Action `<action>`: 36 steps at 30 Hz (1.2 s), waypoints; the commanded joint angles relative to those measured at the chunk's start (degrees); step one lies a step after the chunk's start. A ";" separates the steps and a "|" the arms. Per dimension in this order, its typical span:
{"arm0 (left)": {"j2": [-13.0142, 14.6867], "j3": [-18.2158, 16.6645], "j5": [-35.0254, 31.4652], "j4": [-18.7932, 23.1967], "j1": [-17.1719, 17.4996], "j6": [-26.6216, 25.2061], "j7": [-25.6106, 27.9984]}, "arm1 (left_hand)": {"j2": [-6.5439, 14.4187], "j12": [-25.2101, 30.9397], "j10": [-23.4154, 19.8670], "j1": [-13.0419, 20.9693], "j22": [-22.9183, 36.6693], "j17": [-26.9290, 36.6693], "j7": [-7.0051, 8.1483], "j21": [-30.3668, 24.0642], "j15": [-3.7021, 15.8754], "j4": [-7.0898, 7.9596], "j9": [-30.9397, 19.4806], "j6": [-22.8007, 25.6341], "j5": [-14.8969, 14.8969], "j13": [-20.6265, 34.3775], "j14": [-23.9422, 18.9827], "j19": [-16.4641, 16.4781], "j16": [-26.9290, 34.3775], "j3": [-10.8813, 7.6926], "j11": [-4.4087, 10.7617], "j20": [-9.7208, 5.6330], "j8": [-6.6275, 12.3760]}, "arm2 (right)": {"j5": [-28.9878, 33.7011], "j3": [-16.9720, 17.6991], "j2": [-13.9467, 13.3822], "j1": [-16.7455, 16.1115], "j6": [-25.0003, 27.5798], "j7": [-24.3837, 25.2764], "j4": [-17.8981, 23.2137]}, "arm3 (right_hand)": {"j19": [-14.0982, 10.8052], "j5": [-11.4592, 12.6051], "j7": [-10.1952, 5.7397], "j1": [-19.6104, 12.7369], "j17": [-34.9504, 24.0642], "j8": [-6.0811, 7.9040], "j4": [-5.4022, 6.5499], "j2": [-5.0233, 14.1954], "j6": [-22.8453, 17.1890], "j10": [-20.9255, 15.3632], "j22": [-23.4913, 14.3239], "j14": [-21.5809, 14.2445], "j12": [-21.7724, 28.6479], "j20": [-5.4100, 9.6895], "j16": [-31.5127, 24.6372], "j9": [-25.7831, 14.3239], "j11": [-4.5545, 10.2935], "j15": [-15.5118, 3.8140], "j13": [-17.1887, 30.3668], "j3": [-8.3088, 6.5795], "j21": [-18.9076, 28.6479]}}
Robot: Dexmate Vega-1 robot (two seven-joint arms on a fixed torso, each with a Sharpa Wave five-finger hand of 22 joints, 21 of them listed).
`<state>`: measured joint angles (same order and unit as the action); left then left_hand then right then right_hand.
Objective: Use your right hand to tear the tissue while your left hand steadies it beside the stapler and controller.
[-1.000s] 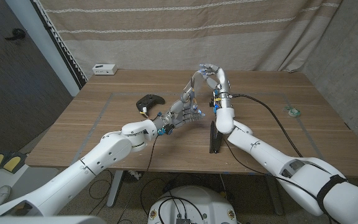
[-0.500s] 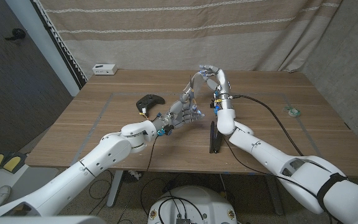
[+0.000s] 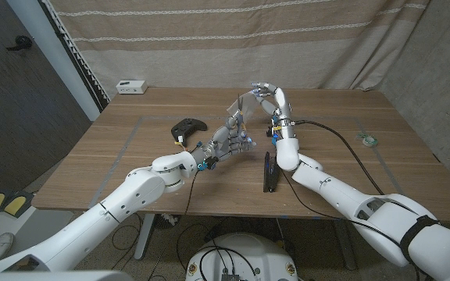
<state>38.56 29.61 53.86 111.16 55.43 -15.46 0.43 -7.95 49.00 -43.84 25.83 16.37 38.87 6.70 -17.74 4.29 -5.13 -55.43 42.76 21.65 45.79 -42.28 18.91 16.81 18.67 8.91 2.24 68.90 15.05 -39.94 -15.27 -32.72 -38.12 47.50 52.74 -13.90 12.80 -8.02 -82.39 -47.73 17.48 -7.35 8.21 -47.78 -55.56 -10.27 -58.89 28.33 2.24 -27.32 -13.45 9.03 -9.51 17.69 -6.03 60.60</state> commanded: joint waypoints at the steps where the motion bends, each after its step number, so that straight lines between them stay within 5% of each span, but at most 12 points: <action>1: -0.21 0.69 0.03 -0.25 -0.92 -1.07 -0.32 | -0.38 2.79 -1.21 -0.12 0.15 0.15 -6.00 0.16 6.10 1.07 -15.74 -5.54 0.13 0.33 0.24 0.13 0.19 0.65 1.47 -0.07 21.50 | 1.70 -0.91 0.30 2.09 -2.56 1.91 -5.30 | 0.87 0.58 -0.68 0.36 0.07 -0.32 0.08 0.42 -0.01 0.02 -0.30 0.58 -0.26 8.70 0.27 -0.30 0.35 -4.26 0.43 0.02 0.30; 13: -0.27 0.87 0.23 -0.42 -1.30 -1.69 -0.48 | -0.29 2.81 -1.15 0.20 0.17 0.15 -5.92 0.20 6.05 0.98 -15.75 -5.53 0.20 0.20 0.28 0.15 0.21 0.55 1.54 -0.09 21.49 | 4.43 -3.47 0.60 5.19 -7.29 6.48 -10.83 | 1.57 1.22 -1.18 0.25 0.01 -0.87 0.16 0.68 1.06 0.82 -0.38 1.63 -0.67 8.78 0.60 -0.37 0.55 -4.26 0.96 -0.03 0.61; 36: 0.61 0.35 0.73 -0.58 -1.25 -1.60 -1.94 | -0.17 2.92 -1.05 0.41 0.26 0.14 -5.82 0.28 6.17 0.99 -15.73 -5.64 0.28 0.11 0.33 0.11 0.23 0.54 1.65 -0.01 21.46 | 4.05 -3.02 -1.58 2.99 -10.18 0.70 -7.03 | 2.83 2.35 -2.86 0.22 -0.93 -1.12 0.52 1.16 1.42 1.45 -0.57 3.44 -0.49 8.98 0.51 -0.81 0.89 -4.25 2.92 0.12 1.44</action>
<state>38.82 30.09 54.19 110.89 54.39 -16.87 -0.44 -7.78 49.02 -43.65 25.97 16.35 38.86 6.64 -17.74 4.29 -5.13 -55.43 42.83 21.65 45.69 -42.28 18.91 16.81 18.67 9.10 2.24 68.90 17.69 -42.93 -16.23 -29.38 -47.05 49.32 45.32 -11.34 14.71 -10.50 -81.78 -48.45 16.60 -6.90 8.83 -46.18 -54.32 -10.54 -55.97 27.66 2.35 -26.67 -14.00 9.82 -8.47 20.24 -5.98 61.68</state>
